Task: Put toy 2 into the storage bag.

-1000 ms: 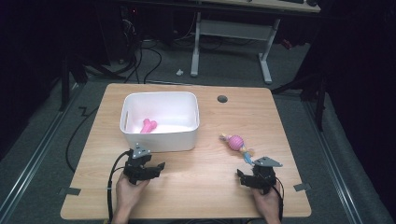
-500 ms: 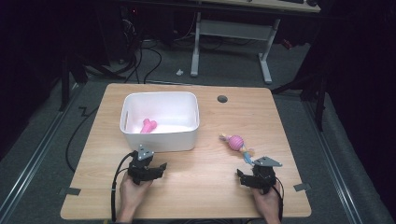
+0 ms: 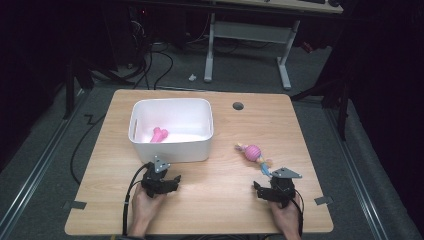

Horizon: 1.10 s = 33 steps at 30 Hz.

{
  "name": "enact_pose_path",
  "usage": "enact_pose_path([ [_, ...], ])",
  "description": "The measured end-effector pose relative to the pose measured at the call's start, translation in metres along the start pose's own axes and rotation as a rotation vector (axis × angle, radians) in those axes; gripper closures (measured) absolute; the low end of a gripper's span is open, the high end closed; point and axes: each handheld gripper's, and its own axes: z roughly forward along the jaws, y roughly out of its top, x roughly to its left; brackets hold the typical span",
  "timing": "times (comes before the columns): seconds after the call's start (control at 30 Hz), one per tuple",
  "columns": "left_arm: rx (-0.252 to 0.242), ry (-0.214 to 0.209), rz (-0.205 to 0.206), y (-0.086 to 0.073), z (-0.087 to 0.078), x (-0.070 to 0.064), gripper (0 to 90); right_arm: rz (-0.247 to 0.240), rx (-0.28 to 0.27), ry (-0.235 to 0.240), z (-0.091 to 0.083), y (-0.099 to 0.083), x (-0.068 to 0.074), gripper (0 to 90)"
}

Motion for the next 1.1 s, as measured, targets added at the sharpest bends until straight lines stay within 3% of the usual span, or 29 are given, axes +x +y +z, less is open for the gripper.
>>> enact_pose_path([
  [0.17,0.002,0.013,0.022,0.001,0.001,-0.002,31.8,0.0,0.0,0.001,0.0,0.0,0.0,18.5],
  [0.43,-0.036,0.011,0.021,-0.004,0.002,-0.002,29.6,-0.006,0.004,0.014,0.001,0.001,-0.001,15.8],
  [0.67,-0.037,0.012,0.019,-0.004,0.003,-0.003,27.9,-0.023,0.011,0.036,-0.002,-0.002,-0.002,14.7],
  [0.97,-0.033,0.013,0.018,-0.005,0.002,-0.003,25.7,0.004,-0.038,0.074,-0.016,-0.005,-0.003,20.5],
  [1.1,-0.033,0.013,0.018,-0.005,0.002,-0.003,25.5,-0.016,-0.052,0.086,-0.023,0.0,-0.002,23.1],
])
